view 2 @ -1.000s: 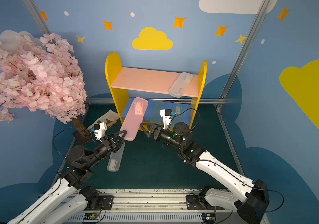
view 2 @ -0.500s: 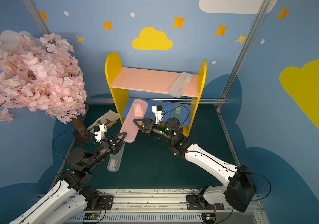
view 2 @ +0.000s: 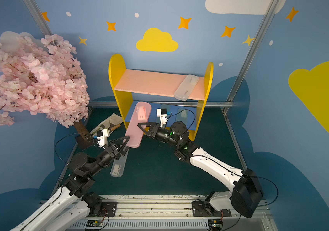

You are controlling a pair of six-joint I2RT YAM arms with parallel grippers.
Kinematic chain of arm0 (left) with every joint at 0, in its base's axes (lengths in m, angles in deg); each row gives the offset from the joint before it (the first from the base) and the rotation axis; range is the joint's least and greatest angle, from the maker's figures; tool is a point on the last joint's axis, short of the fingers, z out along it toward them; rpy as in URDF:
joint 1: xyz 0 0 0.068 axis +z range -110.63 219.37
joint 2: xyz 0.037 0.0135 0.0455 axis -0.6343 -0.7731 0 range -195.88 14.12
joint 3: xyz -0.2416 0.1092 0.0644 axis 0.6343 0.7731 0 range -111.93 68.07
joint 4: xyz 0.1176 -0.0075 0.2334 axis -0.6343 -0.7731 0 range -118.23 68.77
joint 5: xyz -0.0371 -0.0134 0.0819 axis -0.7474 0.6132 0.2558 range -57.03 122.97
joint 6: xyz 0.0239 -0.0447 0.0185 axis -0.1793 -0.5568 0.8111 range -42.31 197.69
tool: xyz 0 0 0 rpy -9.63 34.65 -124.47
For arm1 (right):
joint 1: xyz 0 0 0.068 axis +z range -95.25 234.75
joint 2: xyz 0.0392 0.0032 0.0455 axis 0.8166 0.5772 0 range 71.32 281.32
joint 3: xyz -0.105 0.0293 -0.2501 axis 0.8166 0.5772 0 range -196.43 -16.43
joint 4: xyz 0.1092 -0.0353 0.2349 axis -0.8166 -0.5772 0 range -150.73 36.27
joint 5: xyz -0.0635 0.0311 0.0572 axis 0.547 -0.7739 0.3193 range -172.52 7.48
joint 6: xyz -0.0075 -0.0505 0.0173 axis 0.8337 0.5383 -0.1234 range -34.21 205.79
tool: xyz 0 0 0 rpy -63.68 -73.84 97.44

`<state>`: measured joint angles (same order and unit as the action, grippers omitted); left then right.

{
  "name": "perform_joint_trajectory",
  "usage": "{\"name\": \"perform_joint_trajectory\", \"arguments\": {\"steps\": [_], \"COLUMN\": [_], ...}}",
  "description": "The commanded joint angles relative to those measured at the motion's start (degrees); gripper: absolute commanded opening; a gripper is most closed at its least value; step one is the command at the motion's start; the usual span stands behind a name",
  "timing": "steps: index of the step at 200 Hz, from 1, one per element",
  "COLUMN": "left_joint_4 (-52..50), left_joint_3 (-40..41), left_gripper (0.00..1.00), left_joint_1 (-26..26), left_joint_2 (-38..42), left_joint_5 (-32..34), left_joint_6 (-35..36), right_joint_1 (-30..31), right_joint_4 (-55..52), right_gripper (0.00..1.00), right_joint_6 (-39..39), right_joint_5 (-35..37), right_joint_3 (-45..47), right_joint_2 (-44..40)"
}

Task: Remove the pencil cases from the shelf
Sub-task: Pick up the pencil case from the shelf, then place the pencil case at the center of the board.

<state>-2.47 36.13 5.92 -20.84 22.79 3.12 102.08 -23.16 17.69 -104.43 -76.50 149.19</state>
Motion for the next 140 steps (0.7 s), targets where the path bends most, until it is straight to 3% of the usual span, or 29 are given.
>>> {"name": "perform_joint_trajectory", "arguments": {"steps": [1,25,55,140], "left_joint_4": [-7.4,-17.4,-27.1,-46.5], "left_joint_3": [-2.6,-3.8,-3.7,-5.9], "left_gripper": [0.89,0.98,1.0,1.0], "left_joint_1": [-0.1,0.0,0.0,0.0], "left_joint_2": [2.9,6.3,10.8,16.8], "left_joint_5": [3.8,8.4,12.8,23.3], "left_joint_6": [5.4,11.5,18.8,25.6], "right_joint_1": [-0.4,-0.5,-0.3,4.9], "right_joint_4": [1.0,-3.4,-12.1,-9.1], "right_gripper": [0.16,0.16,0.16,0.15], "right_joint_6": [1.4,4.0,10.6,13.7], "right_joint_5": [-0.1,-0.2,-2.0,-1.0], "right_joint_3": [1.7,3.0,3.7,10.2], "right_joint_2": [-0.7,-1.2,-0.5,9.7]}}
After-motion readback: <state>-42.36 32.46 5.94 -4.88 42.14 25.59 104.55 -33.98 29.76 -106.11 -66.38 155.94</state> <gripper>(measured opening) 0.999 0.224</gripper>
